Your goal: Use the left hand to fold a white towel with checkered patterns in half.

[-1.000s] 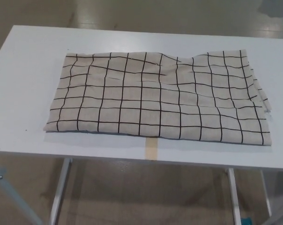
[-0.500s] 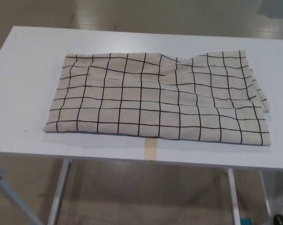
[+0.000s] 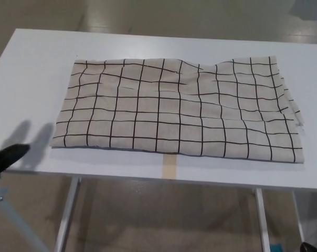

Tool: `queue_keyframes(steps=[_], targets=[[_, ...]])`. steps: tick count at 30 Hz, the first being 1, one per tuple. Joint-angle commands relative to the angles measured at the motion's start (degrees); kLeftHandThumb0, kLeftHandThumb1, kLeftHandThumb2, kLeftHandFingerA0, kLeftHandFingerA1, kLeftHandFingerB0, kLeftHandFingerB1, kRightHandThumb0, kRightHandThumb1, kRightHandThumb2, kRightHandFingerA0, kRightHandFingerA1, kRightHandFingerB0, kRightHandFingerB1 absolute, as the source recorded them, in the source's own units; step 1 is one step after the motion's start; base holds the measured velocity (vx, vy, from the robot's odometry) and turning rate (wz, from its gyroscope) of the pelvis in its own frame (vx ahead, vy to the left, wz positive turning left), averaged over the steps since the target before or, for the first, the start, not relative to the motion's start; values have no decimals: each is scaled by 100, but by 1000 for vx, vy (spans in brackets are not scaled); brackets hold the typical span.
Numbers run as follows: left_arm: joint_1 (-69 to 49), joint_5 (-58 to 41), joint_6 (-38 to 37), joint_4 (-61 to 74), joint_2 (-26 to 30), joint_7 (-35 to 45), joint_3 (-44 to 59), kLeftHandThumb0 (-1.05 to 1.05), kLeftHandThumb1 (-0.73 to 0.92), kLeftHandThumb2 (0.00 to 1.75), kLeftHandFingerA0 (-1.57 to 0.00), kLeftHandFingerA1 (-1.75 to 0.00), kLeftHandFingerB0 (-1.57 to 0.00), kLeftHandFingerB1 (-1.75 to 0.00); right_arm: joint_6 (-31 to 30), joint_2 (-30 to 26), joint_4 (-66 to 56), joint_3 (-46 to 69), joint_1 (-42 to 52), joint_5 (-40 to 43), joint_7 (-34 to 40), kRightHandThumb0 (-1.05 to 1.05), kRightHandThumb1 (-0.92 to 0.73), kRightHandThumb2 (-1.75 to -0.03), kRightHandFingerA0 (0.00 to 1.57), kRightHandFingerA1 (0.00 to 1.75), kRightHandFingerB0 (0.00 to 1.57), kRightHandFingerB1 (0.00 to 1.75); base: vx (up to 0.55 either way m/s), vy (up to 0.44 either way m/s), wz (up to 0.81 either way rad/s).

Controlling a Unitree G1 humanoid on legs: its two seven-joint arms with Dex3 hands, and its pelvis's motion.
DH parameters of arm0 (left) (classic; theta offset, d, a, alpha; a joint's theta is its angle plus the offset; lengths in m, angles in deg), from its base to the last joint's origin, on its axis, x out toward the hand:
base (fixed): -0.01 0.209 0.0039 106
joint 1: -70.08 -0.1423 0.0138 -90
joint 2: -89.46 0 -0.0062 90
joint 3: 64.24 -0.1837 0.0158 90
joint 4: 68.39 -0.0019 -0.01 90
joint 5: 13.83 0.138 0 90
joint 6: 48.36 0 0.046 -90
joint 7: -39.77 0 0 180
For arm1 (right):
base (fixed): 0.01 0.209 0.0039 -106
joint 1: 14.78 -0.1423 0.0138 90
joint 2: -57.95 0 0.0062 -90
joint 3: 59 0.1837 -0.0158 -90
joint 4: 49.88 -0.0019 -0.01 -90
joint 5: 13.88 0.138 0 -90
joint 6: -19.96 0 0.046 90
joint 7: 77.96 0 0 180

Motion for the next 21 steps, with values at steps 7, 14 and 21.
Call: queue_keyframes(steps=[7, 14, 21], targets=[[1376, 2620, 296, -1364, 646, -18, -2098, -58, 38, 70, 0, 0, 0, -7, 7, -85, -120, -103, 181, -103, -59, -35, -56, -57, 44, 42, 35, 33, 0, 0, 0], [1823, 2691, 646, -2037, 675, 254, -2753, -49, 43, 54, 0, 0, 0, -3, 90, -103, -83, -140, 208, -167, -4, -35, -56, -57, 44, 42, 35, 33, 0, 0, 0], [2411, 2884, 904, -2814, 601, 110, -3352, -45, 42, 53, 0, 0, 0, -4, 83, -84, -149, -172, 256, -158, 35, -35, -56, -57, 44, 42, 35, 33, 0, 0, 0]])
